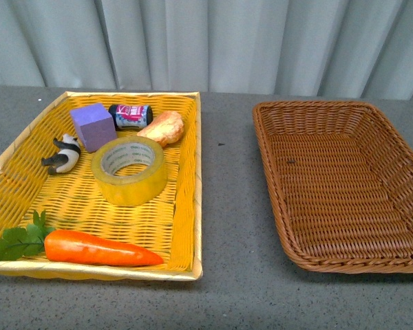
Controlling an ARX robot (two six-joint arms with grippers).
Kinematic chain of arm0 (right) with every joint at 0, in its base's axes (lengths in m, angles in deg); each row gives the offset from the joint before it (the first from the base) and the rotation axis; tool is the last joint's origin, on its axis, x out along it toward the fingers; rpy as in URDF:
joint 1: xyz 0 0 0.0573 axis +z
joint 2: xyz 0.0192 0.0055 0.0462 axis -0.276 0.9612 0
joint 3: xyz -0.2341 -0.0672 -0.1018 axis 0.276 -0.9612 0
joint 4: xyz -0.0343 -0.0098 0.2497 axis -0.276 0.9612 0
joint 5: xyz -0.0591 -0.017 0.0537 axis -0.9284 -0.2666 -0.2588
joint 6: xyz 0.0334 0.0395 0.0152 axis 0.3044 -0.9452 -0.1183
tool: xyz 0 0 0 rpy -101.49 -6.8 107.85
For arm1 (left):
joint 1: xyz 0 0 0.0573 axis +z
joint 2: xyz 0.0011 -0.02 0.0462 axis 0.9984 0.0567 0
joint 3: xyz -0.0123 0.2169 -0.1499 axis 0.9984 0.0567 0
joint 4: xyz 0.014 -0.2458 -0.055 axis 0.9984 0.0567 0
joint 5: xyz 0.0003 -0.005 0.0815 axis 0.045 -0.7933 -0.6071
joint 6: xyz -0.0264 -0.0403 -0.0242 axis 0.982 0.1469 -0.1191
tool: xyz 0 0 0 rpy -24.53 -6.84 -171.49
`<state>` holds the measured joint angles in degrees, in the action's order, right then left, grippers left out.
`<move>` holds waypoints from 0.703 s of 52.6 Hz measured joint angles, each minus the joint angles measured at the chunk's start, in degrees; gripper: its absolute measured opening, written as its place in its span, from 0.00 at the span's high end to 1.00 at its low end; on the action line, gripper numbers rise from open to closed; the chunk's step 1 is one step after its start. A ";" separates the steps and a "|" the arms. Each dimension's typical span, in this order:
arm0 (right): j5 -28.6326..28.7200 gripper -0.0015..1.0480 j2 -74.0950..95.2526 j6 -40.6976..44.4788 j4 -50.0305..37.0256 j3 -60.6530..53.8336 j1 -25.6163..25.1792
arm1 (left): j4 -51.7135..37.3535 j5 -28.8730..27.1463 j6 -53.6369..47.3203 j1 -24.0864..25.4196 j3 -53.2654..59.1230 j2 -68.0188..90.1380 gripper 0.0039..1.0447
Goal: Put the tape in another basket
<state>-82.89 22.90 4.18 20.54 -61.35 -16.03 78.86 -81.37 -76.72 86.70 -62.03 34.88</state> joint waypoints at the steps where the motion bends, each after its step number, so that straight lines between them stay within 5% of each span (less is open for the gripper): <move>1: 0.00 0.09 0.00 0.00 0.00 0.00 0.00 | 0.00 0.00 0.00 0.00 0.00 0.00 0.06; 37: 0.00 0.09 0.00 0.00 0.00 0.00 0.00 | 0.00 0.00 0.00 0.00 0.00 0.00 0.06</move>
<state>-82.89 22.90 4.18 20.54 -61.35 -16.03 78.86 -81.37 -76.72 86.70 -62.03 34.88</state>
